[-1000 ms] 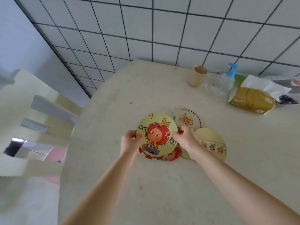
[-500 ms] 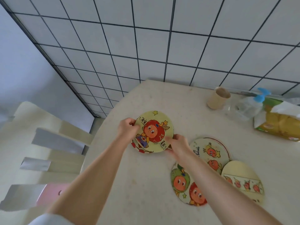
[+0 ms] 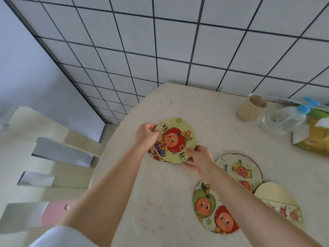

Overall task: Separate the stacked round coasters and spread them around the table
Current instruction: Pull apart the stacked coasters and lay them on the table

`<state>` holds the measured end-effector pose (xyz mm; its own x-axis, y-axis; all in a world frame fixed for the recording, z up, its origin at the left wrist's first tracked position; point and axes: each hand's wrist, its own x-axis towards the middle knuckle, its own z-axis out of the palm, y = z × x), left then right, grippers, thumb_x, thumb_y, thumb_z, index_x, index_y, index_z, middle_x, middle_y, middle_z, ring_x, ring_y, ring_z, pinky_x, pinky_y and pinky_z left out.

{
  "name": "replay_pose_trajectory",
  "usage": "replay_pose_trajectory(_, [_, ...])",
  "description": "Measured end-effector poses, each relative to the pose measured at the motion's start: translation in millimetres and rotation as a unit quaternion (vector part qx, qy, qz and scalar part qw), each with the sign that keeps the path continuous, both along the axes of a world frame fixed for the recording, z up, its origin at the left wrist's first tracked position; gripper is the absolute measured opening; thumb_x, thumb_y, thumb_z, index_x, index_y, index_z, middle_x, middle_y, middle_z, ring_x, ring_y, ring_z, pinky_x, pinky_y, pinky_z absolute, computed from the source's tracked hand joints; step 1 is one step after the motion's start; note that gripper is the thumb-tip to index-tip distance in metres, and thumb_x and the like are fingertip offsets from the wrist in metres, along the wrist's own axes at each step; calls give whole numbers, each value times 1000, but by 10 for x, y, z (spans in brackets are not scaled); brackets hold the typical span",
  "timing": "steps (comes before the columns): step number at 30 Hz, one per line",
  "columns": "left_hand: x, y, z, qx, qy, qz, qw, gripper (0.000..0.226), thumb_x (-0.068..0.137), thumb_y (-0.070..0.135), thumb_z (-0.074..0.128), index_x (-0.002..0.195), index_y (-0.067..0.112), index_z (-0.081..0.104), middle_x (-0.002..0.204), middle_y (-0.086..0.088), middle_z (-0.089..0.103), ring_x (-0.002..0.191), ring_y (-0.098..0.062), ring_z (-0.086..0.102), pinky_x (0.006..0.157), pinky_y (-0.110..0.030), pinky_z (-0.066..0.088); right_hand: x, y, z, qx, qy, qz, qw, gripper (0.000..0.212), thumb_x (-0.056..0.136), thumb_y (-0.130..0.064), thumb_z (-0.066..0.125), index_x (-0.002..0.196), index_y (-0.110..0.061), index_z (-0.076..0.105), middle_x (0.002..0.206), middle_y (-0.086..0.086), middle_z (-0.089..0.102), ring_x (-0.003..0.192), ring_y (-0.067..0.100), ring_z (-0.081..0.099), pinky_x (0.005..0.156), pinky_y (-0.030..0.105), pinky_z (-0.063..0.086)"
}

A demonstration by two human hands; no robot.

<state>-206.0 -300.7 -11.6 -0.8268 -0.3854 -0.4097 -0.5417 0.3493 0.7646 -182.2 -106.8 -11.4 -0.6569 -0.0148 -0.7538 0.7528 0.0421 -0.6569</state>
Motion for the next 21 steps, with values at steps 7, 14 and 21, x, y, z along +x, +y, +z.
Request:
replay_pose_trajectory(7, [433,53,124,20,20,19,999,22,85,9,56,105,15,65,96,-2,68,79,-10,62,61,-26,51,310,57,179,-23,18,7,1000,24,95,-4,50,119,-2,54,112,18,69,98,31,70,82,44,60])
replay_pose_trajectory(14, [1368,111,135,86,-13,90,992,14,88,11,58,99,19,61,89,2,66,80,-13,64,66,-32,57,979,185,168,-15,10,27,999,15,92,-4,53,101,-9,64,96,11,74,84,23,73,61,31,60])
replay_pose_trajectory(21, [2392,134,-118,121,-55,167,977,15,83,9,56,93,18,62,91,-5,71,80,-21,68,58,-28,50,1679,140,-103,42,-3,101,994,15,91,-8,55,97,-15,67,95,7,75,88,25,74,78,42,63])
